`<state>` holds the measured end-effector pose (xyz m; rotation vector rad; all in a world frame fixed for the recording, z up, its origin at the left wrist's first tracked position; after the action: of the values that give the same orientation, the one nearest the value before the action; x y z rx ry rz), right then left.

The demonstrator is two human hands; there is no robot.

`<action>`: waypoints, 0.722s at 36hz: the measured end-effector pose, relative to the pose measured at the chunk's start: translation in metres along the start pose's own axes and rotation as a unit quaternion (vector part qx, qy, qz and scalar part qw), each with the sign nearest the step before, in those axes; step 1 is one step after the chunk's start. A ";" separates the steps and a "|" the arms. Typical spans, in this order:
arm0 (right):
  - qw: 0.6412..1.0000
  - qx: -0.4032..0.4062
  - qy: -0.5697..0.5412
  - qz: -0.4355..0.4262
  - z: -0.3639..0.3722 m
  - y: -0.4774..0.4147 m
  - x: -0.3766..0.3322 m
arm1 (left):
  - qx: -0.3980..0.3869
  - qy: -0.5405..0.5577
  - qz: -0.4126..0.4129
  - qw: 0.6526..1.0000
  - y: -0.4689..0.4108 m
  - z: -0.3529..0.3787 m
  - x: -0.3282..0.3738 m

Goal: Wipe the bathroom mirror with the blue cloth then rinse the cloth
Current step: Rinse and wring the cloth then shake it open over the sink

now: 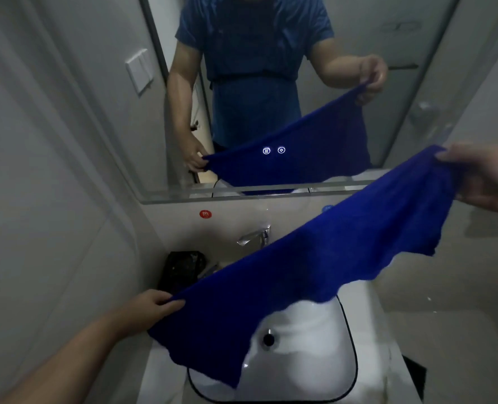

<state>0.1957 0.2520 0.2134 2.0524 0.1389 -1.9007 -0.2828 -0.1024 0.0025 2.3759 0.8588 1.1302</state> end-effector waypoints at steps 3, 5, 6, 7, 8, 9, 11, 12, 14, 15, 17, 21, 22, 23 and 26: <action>0.999 0.027 0.001 -0.040 0.000 -0.011 0.010 | 0.040 0.048 0.016 0.998 -0.004 0.005 -0.015; 0.997 0.054 -0.019 -0.051 -0.003 -0.019 0.020 | 0.055 0.061 0.031 0.996 -0.008 0.007 -0.027; 0.996 0.073 -0.030 -0.049 -0.007 -0.023 0.024 | 0.061 0.058 0.037 0.996 -0.010 0.008 -0.033; 0.994 0.093 -0.043 -0.040 -0.012 -0.027 0.029 | 0.063 0.053 0.037 0.996 -0.012 0.010 -0.036; 0.993 0.108 -0.048 -0.025 -0.016 -0.029 0.033 | 0.060 0.047 0.032 0.997 -0.013 0.011 -0.037; 0.992 0.117 -0.049 -0.009 -0.020 -0.031 0.036 | 0.049 0.039 0.029 0.998 -0.013 0.012 -0.036; 0.992 0.123 -0.039 -0.010 -0.030 -0.035 0.041 | 0.014 -0.006 0.024 1.000 -0.013 0.014 -0.029; 0.992 0.123 -0.022 -0.021 -0.033 -0.035 0.042 | -0.005 -0.037 0.021 0.999 -0.013 0.015 -0.026; 0.992 0.120 0.003 -0.037 -0.031 -0.030 0.040 | -0.016 -0.119 0.019 0.993 -0.013 0.016 -0.021; 0.991 0.125 0.002 -0.044 -0.027 -0.026 0.038 | -0.008 -0.166 0.022 0.986 -0.013 0.017 -0.019; 0.990 0.136 -0.009 -0.041 -0.018 -0.016 0.034 | 0.024 -0.220 0.031 0.975 -0.013 0.018 -0.015; 0.986 0.160 0.030 -0.017 -0.002 -0.012 0.012 | 0.069 -0.130 0.042 0.988 -0.009 0.021 0.004; 0.984 0.172 0.048 0.000 0.007 -0.010 0.008 | 0.081 -0.094 0.046 0.991 -0.007 0.022 0.013; 0.983 0.170 0.067 0.009 0.017 -0.007 0.007 | 0.087 -0.050 0.050 0.994 -0.006 0.023 0.023; 0.984 0.132 0.118 0.015 0.057 0.010 0.015 | 0.030 0.152 0.033 0.987 0.005 0.030 0.060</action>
<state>0.1462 0.2230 0.1981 2.4360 -0.0932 -1.7297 -0.2277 -0.0689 0.0208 2.3306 0.9264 1.5422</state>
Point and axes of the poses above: each hand's wrist, its own y-axis away from the middle knuckle, its own z-axis out of the palm, x = y × z, the point moved 1 cm from there along -y, towards the middle knuckle, and after that the axes turned 4 degrees about x, right-handed, at the moved point
